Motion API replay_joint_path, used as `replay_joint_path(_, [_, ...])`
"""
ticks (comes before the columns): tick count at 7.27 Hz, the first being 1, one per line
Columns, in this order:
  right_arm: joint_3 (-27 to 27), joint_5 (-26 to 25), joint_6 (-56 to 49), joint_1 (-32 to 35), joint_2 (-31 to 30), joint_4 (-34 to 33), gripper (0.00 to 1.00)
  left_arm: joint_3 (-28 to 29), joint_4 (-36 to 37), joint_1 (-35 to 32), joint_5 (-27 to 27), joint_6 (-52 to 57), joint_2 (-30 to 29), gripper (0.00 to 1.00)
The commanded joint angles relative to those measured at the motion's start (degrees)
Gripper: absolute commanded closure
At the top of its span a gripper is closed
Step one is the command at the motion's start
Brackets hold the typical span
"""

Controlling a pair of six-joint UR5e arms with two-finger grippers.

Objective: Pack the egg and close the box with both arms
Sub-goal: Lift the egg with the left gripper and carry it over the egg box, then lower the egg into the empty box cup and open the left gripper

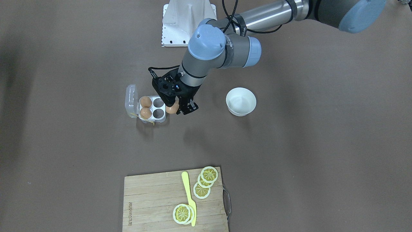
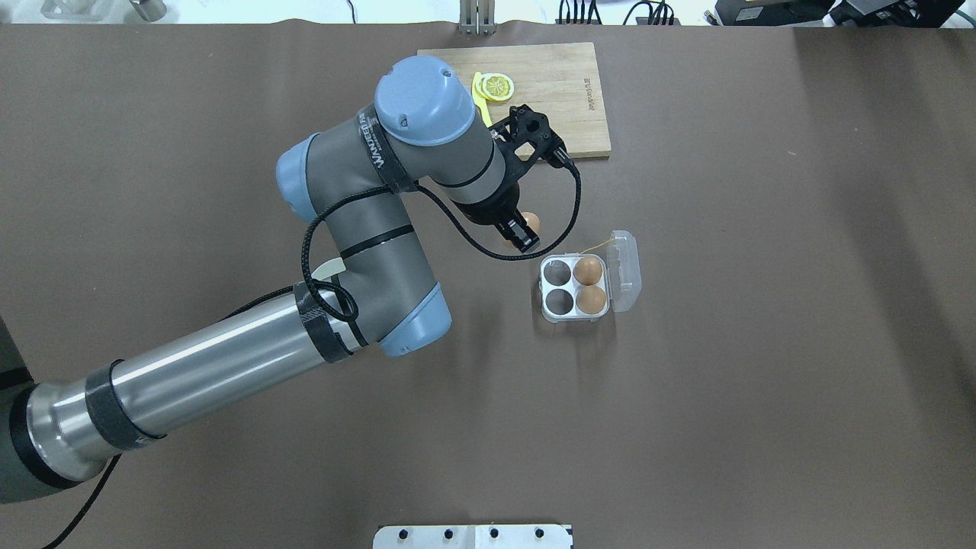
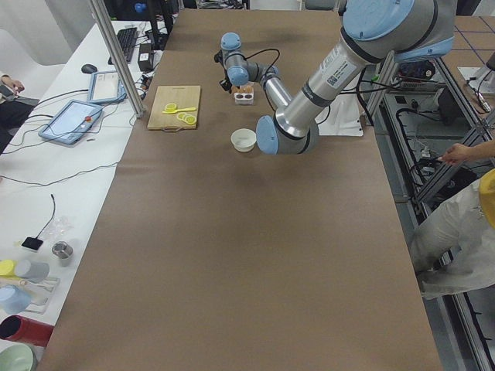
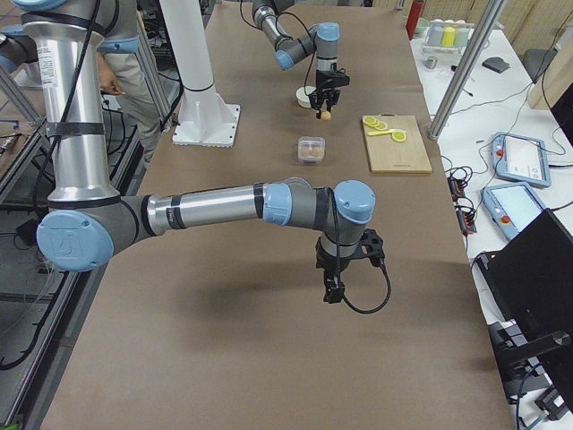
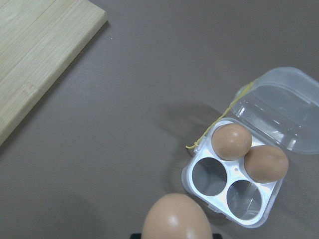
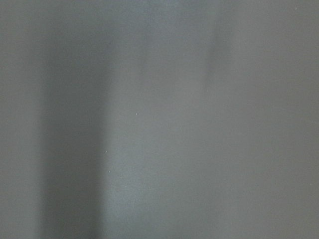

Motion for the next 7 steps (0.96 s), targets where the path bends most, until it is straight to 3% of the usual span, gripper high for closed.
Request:
replay_joint_path(1, [0.0,0.0,0.0,0.0,0.0,0.1,0.0,5.1,-3.2,2.6,3.8,-0.5,-2.4,0.69])
replay_joint_path(7, [0.0,-0.1,0.0,0.0,-0.1,0.2,0.0,6.9,-5.3,7.8,8.0,-2.6,-3.2,0.69])
